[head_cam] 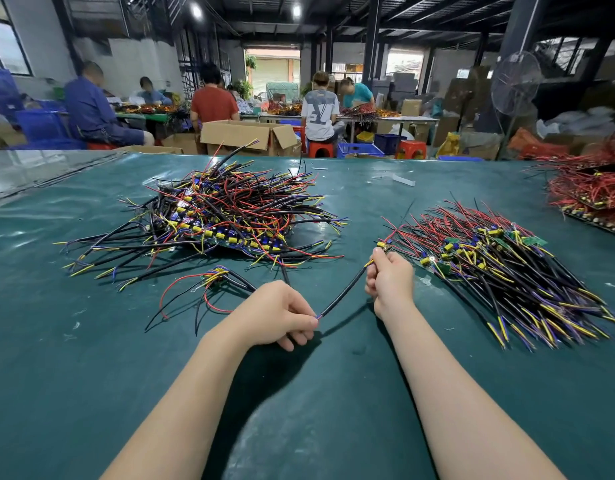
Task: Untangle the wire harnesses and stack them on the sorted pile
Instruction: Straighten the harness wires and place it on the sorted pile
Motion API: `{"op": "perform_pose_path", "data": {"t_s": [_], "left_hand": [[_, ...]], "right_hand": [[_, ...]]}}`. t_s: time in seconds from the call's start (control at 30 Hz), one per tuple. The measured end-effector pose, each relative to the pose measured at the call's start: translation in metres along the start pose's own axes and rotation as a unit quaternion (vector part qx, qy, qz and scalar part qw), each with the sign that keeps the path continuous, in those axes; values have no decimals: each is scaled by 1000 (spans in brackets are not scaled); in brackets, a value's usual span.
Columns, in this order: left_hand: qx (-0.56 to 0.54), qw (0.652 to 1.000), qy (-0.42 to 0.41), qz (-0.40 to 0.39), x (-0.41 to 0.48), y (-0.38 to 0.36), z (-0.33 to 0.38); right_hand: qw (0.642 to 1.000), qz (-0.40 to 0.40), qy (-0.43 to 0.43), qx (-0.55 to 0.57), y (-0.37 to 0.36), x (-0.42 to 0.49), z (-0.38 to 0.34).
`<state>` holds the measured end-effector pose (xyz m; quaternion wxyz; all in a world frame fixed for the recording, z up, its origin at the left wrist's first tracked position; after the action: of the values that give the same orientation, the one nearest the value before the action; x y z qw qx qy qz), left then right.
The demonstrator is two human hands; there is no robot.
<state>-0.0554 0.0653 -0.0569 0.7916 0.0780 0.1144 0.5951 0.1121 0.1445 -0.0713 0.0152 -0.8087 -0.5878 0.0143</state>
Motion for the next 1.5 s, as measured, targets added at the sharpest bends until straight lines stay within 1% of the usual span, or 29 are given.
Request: {"op": "perform_pose_path", "data": {"t_s": [0.07,0.2,0.3,0.4,0.53,0.67,0.8,0.93,1.0,1.2,1.4,1.5], "left_hand": [[-34,999,8,-12,-1,-2,1],[-143,987,62,-32,-3,-2,2],[-153,983,74,-72,-4,-5,3],[-173,978,57,-97,-4,-9,5],[-196,977,47,-71,-4,-5,4],[-208,973,75,-58,-2,-8,2],[-280,949,130,-62,-1,-16,5],[-332,929,156,-42,1,-19,6],[-337,928,158,-35,1,-19,5],[-314,938,142,-36,2,-22,4],[-338,928,157,-15,1,-22,4],[-320,936,147,-11,2,-22,4]], "right_hand": [[1000,3,-3,3,1,1,2],[999,6,-12,33,5,3,5],[999,-1,-11,30,4,4,4],[999,-2,-16,35,5,5,3],[999,4,-21,44,4,5,3],[997,25,-29,60,8,6,2],[997,24,-28,63,7,5,2],[998,12,-19,61,6,5,0],[998,9,-17,63,6,5,0],[998,4,-9,62,4,3,0],[998,8,-9,66,4,3,1],[998,19,-6,66,4,4,1]]}}
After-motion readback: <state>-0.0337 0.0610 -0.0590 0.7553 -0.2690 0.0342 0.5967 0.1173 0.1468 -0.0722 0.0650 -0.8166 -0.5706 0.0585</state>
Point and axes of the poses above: each hand's wrist, its own x-axis towards the middle knuckle, its own y-axis out of the back of the hand, z = x × y, the point moved 2 cm from there along x, towards the middle knuckle, and after that the axes turned 15 degrees about -x, right-handed, at the moved point
